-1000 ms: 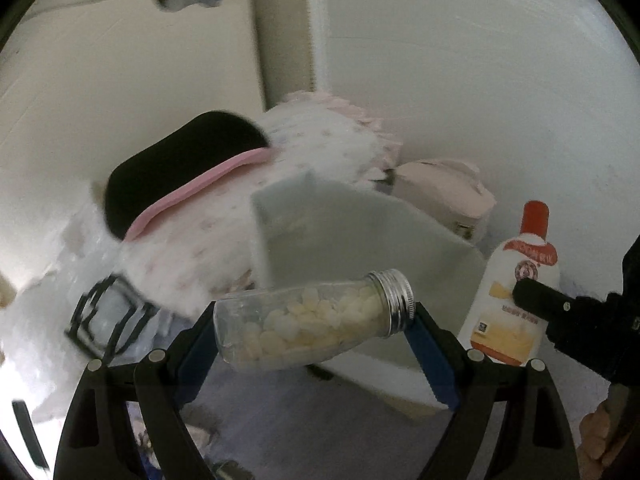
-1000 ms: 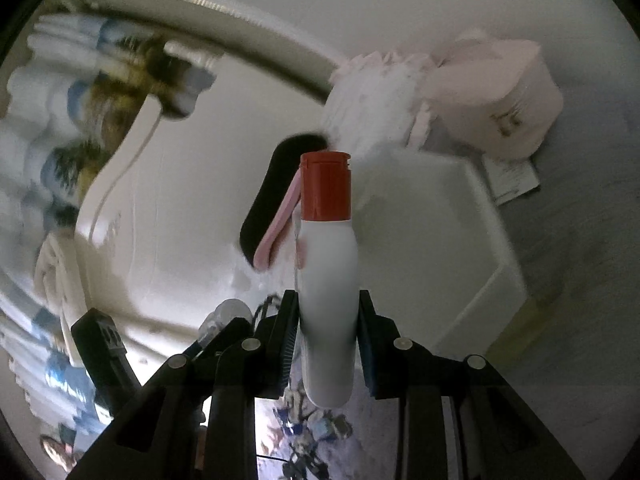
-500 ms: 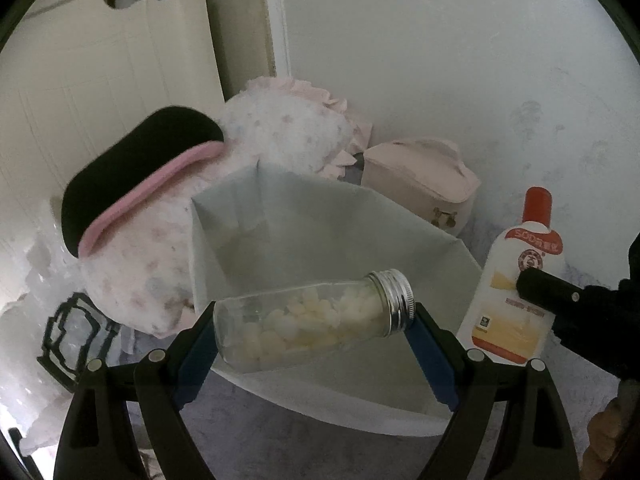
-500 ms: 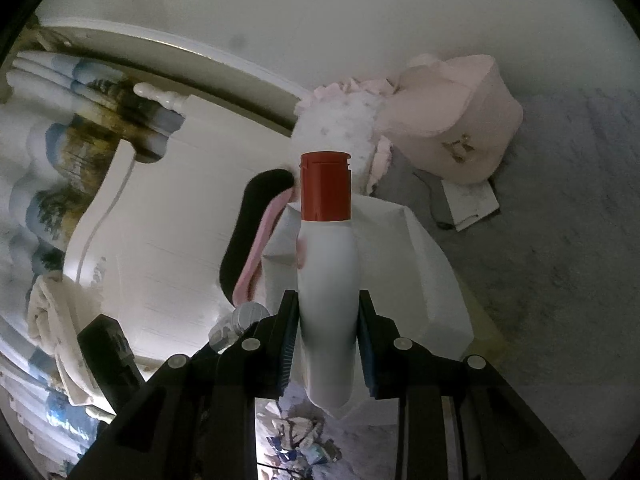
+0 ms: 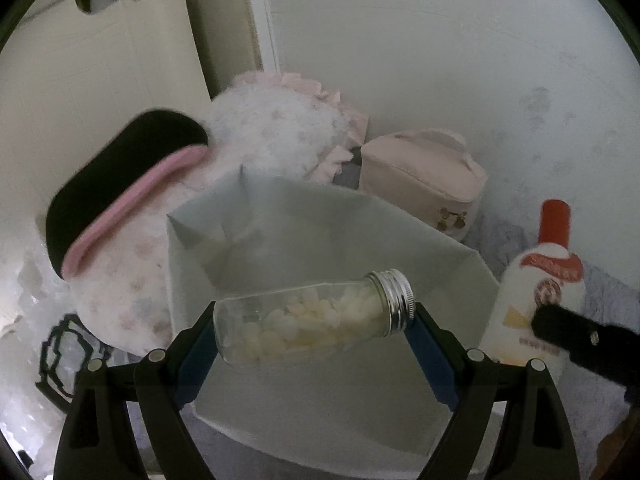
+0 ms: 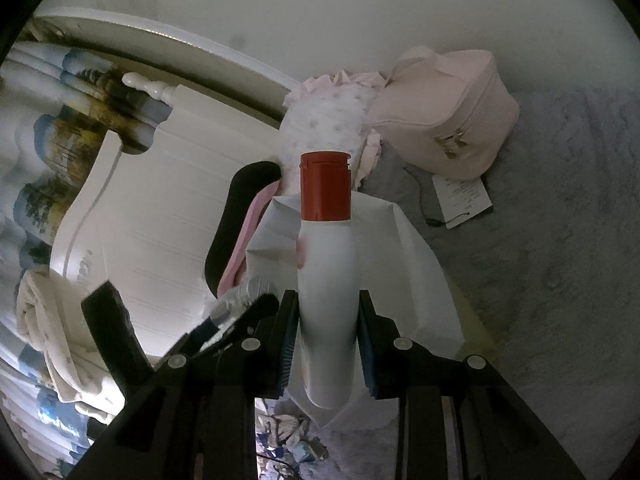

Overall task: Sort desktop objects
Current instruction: 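Carry the jar in the left gripper while the right gripper carries the bottle over the white bin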

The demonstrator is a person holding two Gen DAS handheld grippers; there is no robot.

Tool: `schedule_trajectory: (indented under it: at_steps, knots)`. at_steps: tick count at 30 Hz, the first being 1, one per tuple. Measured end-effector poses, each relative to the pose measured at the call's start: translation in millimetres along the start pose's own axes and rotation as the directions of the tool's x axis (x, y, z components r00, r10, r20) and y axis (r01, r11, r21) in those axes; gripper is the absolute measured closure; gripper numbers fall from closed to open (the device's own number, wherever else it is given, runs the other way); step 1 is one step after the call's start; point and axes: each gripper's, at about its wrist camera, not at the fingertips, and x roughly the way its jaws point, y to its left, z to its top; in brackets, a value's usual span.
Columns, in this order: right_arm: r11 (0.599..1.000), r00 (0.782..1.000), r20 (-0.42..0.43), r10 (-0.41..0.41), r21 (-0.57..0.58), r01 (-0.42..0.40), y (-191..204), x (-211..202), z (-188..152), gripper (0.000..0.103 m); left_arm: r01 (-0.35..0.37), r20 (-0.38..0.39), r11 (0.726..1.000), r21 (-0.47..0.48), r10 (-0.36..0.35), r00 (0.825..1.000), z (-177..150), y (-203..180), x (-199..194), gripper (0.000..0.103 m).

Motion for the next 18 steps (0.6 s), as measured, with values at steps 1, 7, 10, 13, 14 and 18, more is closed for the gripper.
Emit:
schedule_trajectory:
  at_steps: [1,7,10,13,14,18]
  knots:
    - [1.0,1.0,-0.001,-0.004,0.0,0.004,-0.2,0.8,-0.3,0.074,0.002,-0.011,1.0,-0.012,-0.002,1.0,0.5,0.7,3.0,0.015]
    - [1.0,1.0,-0.024,-0.013,0.003,0.013,-2.3,8.1,-3.6,0.074,-0.024,-0.041,1.0,-0.013,0.023,0.999,-8.7,3.9,15.9,0.015]
    - [1.0,0.999,-0.029,-0.015,0.005,0.016,-1.9,10.3,-3.5,0.074,-0.025,-0.049,0.999,-0.027,0.023,0.999,-12.1,10.8,18.6,0.015]
    - [0.999,0.999,-0.031,-0.033,-0.015,0.033,2.2,13.1,-2.7,0.074,-0.024,-0.063,0.999,-0.047,0.021,0.998,-13.8,17.8,21.5,0.015]
    - [0.999,0.999,-0.032,-0.04,-0.023,0.04,4.0,14.4,-2.5,0.074,-0.025,-0.064,0.998,-0.05,0.022,0.998,-14.3,19.2,22.2,0.015]
    - [0.998,0.997,-0.049,-0.056,-0.045,0.054,9.3,21.0,-4.4,0.074,-0.026,-0.077,0.998,-0.048,0.023,0.997,-18.3,21.7,25.4,0.015]
